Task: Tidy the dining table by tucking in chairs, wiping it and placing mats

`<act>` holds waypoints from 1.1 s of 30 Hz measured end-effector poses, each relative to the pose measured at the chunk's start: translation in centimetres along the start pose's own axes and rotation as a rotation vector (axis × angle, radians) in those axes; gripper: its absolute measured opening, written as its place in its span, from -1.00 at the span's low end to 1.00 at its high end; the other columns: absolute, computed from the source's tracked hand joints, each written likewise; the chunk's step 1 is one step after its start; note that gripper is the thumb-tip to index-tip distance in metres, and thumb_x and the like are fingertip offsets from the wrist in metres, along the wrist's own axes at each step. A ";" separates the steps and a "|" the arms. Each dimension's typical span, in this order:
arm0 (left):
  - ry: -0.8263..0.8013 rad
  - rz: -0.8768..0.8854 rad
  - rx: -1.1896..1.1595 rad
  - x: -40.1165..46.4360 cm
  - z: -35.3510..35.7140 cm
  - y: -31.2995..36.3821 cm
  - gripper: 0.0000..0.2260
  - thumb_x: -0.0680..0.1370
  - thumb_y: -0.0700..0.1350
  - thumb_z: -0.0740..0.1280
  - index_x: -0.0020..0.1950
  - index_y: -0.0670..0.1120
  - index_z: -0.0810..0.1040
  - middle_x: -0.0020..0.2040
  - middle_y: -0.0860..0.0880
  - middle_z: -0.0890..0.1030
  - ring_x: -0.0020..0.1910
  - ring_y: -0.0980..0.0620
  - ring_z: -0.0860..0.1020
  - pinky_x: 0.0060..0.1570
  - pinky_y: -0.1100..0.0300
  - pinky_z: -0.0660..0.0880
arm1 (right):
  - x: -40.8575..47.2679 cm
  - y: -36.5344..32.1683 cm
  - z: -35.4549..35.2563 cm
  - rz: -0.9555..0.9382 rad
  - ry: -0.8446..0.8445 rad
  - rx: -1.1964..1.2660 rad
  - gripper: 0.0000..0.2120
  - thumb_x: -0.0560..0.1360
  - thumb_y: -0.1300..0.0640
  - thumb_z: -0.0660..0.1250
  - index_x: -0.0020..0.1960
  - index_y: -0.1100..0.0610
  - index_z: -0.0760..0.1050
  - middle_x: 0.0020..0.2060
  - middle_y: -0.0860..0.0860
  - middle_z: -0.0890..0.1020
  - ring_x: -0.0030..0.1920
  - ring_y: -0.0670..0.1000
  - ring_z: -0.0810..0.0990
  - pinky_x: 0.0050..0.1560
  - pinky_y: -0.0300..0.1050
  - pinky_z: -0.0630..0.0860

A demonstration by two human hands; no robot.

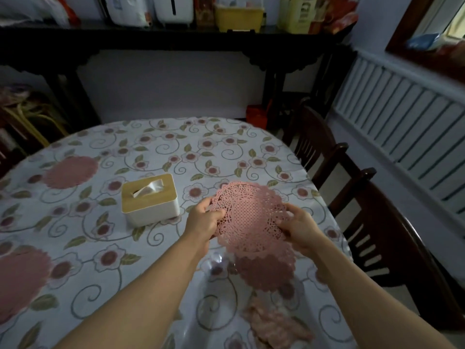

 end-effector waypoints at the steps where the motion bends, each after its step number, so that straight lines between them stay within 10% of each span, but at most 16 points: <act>1: 0.002 -0.012 -0.002 1.0 0.3 0.4 -0.52 0.51 -0.30 0.31 0.41 -0.07 0.36 0.26 -0.15 0.55 0.15 -0.13 0.57 0.19 -0.08 0.50 | 1.6 -0.4 -0.3 -0.001 0.032 -0.003 -0.66 0.50 0.48 0.19 0.17 0.17 0.48 -0.31 0.10 0.57 -0.50 -0.04 0.55 -0.52 -0.21 0.50; 7: 0.081 0.013 0.039 8.0 1.6 3.5 -0.64 0.53 -0.30 0.27 0.28 -0.01 0.46 0.15 -0.04 0.55 0.11 0.00 0.53 -0.17 0.17 0.46 | 12.9 -1.1 -1.4 0.048 0.149 0.071 -0.61 0.50 0.46 0.18 0.25 0.16 0.48 -0.28 0.14 0.61 -0.40 0.08 0.55 -0.35 -0.06 0.56; 17: 0.176 0.025 0.199 19.1 3.7 4.9 -0.76 0.53 -0.30 0.29 0.12 -0.01 0.52 0.11 -0.05 0.59 0.04 0.03 0.54 0.00 0.15 0.44 | 29.9 -1.8 -2.0 0.073 0.276 -0.001 -0.59 0.52 0.41 0.12 0.31 0.15 0.41 -0.20 0.13 0.57 -0.42 0.03 0.47 -0.61 -0.30 0.39; 26: 0.152 -0.008 0.266 23.6 4.9 3.0 -0.77 0.52 -0.30 0.30 0.11 -0.04 0.55 0.05 -0.02 0.64 -0.05 0.12 0.55 -0.13 0.26 0.42 | 39.4 -0.4 -0.3 0.138 0.263 -0.066 -0.64 0.55 0.36 0.07 0.30 0.23 0.41 0.09 0.16 0.58 0.08 0.19 0.57 0.18 0.09 0.52; 33: 0.138 -0.024 0.330 23.1 4.3 1.7 -0.78 0.52 -0.27 0.30 0.04 0.03 0.57 0.00 0.05 0.66 0.02 0.11 0.58 -0.04 0.20 0.44 | 37.5 -1.0 1.0 0.120 0.140 -0.316 -0.52 0.58 0.17 0.20 0.45 0.26 0.22 0.29 0.19 0.46 0.28 0.20 0.43 0.16 -0.08 0.37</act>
Point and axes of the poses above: each hand's wrist, its own x-axis towards the middle knuckle, its own z-axis out of the palm, y = z × x, the point moved 4 cm from there along x, towards the middle knuckle
